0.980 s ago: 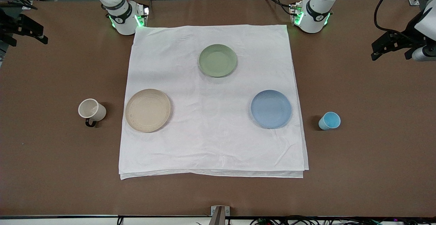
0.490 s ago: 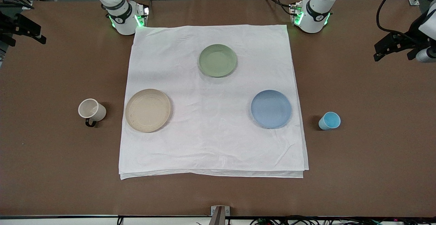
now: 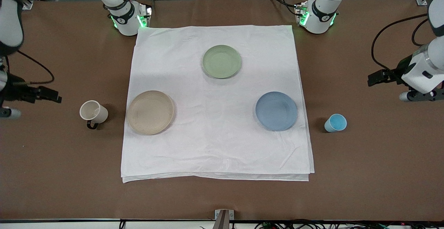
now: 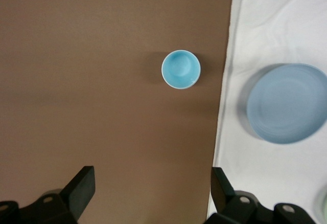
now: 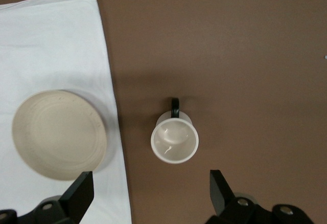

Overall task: Place blue cup in blue plate and white mug in gray plate
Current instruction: 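Reach the right gripper to the white mug while the left gripper reaches the blue cup, then grasp the white mug with the right gripper while the left gripper grasps the cup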

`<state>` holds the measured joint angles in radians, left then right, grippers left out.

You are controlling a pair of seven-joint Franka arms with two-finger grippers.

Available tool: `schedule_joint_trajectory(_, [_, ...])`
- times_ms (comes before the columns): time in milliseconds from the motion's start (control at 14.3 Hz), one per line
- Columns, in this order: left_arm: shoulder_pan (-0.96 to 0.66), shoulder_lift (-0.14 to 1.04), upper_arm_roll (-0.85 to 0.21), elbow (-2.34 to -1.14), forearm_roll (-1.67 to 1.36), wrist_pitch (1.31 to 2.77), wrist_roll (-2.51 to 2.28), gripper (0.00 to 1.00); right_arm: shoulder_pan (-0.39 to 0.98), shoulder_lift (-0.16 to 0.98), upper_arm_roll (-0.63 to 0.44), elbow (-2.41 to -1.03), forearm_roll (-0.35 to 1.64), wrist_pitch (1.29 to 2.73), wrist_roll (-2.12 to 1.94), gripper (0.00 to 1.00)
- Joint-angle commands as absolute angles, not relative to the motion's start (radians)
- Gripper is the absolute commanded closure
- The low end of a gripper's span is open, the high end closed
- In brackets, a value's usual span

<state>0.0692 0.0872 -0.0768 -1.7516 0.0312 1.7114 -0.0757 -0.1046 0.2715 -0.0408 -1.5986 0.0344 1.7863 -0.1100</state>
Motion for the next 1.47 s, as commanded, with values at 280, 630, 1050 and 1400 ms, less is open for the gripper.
schedule_joint_trajectory(280, [0.104, 0.126, -0.078, -2.074, 0.029, 2.181, -0.066, 0.03, -0.141, 0.414, -0.034, -1.902, 0.041, 2.305, -0.101, 0.0])
schedule_joint_trajectory(630, [0.106, 0.273, -0.078, -2.082, 0.028, 2.382, -0.069, 0.22, -0.133, 0.445, -0.034, -1.988, 0.044, 2.401, -0.101, 0.29])
schedule_joint_trajectory(1050, [0.121, 0.402, -0.081, -2.069, 0.009, 2.515, -0.069, 0.44, -0.129, 0.434, -0.025, -1.982, 0.044, 2.346, -0.098, 1.0])
schedule_joint_trajectory(1400, [0.11, 0.397, -0.09, -2.071, -0.008, 2.517, -0.09, 0.99, 0.024, 0.316, -0.014, -1.945, 0.155, 2.112, 0.179, 1.0])
